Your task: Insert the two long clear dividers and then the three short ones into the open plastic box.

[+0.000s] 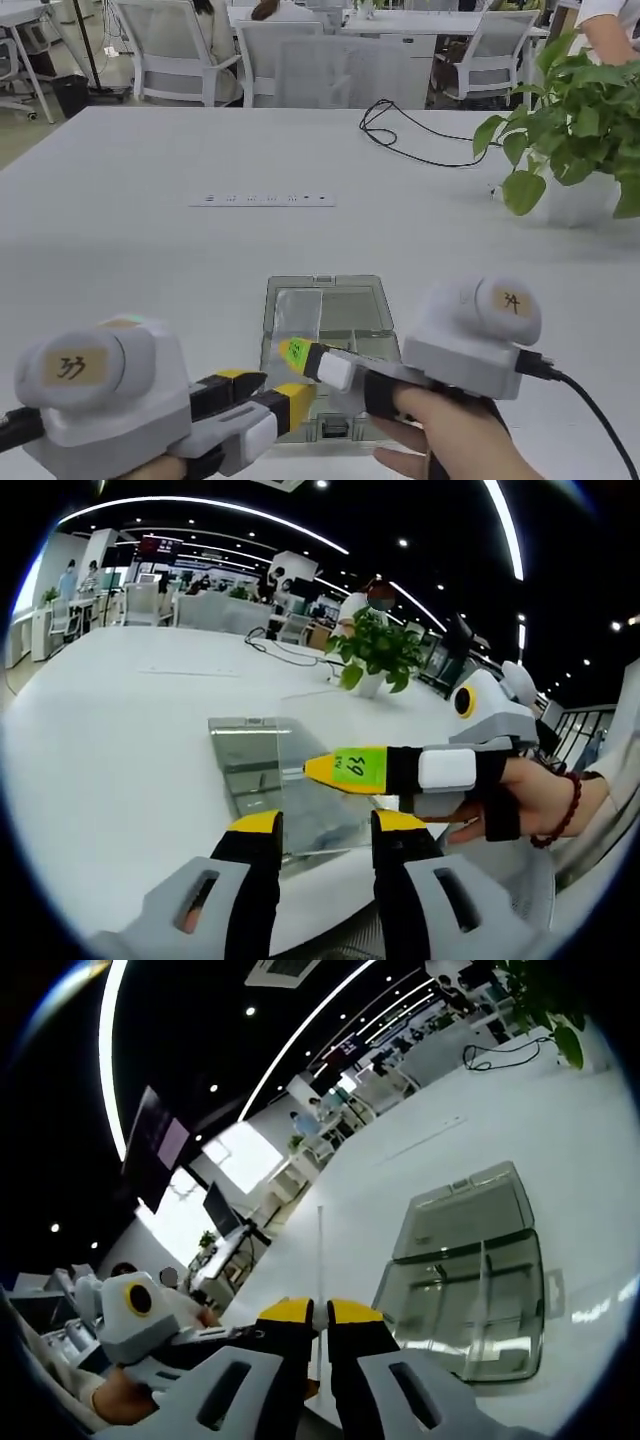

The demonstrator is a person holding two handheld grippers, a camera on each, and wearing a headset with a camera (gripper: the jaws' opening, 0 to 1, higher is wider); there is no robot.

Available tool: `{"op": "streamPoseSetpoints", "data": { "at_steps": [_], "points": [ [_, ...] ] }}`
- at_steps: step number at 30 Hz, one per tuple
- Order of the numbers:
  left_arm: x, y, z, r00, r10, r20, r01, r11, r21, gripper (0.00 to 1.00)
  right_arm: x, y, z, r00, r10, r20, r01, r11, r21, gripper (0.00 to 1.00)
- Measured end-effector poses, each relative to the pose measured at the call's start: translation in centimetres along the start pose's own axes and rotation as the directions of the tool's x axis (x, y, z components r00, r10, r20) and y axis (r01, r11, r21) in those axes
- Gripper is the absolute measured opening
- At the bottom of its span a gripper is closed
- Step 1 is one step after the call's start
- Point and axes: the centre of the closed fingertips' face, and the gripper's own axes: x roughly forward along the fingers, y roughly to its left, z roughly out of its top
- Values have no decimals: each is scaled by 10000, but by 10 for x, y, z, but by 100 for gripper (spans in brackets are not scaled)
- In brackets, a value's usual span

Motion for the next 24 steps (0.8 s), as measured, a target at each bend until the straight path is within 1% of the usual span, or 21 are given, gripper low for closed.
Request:
{"op": "streamPoseSetpoints", "data": {
  "at_steps": [1,2,3,4,5,6,7,10,11,13,14,16,17,20,21,23,24],
  "points": [
    [0,-1,0,10000,-18,-26,18,9999,131,36,0,-1,1,10000,-70,-48,70,10000,-16,7],
    [-1,-4,1,9999,-121,34,120,9994,317,37,0,-3,1,9997,-191,-166,193,9998,90,7],
    [-1,-6,2,9998,-142,100,138,9990,426,40,1,-5,2,9995,-257,-171,259,9996,84,7],
    [-2,-6,2,9999,-104,70,99,9982,587,41,1,-8,4,9991,-361,-211,362,9993,73,7],
    [-2,-6,1,10000,-54,-17,56,9948,1016,43,1,-9,4,9987,-432,-270,436,9990,129,7],
    [-2,-5,1,10000,21,-27,-17,9922,1246,44,2,-11,4,9982,-494,-353,503,9985,227,7],
    [-2,-5,1,9999,126,-33,-120,9902,1391,45,2,-12,5,9977,-551,-407,561,9981,259,7],
    [-2,-4,0,9998,206,-53,-195,9858,1669,51,2,-18,5,9944,-855,-627,863,9962,112,7],
    [-3,-3,-1,9997,233,-69,-217,9833,1804,53,2,-19,5,9930,-939,-711,947,9955,72,7],
    [-3,-1,-1,9991,407,-109,-369,9709,2364,56,2,-23,4,9876,-1188,-1025,1201,9927,61,7],
    [-3,-1,-3,9988,452,-170,-391,9633,2654,59,1,-27,3,9821,-1426,-1227,1439,9896,14,7],
    [-3,-2,-3,9990,418,-136,-366,9629,2673,63,2,-30,4,9779,-1571,-1382,1582,9874,-29,7],
    [-3,-2,-3,9993,365,-114,-321,9623,2701,66,2,-32,4,9728,-1706,-1567,1735,9848,48,7],
    [-2,-4,-3,9996,267,-63,-239,9593,2814,73,3,-38,2,9559,-2084,-2070,2155,9764,118,7],
    [-1,-4,-3,9997,258,-59,-230,9578,2865,75,3,-41,-1,9433,-2294,-2400,2402,9706,161,7],
    [0,-5,-3,9996,256,-79,-219,9518,3060,79,6,-42,0,9398,-2262,-2561,2372,9714,125,7],
    [0,-5,-3,9997,243,-104,-198,9487,3157,80,5,-45,-3,9263,-2442,-2871,2647,9637,344,7]
  ]
}}
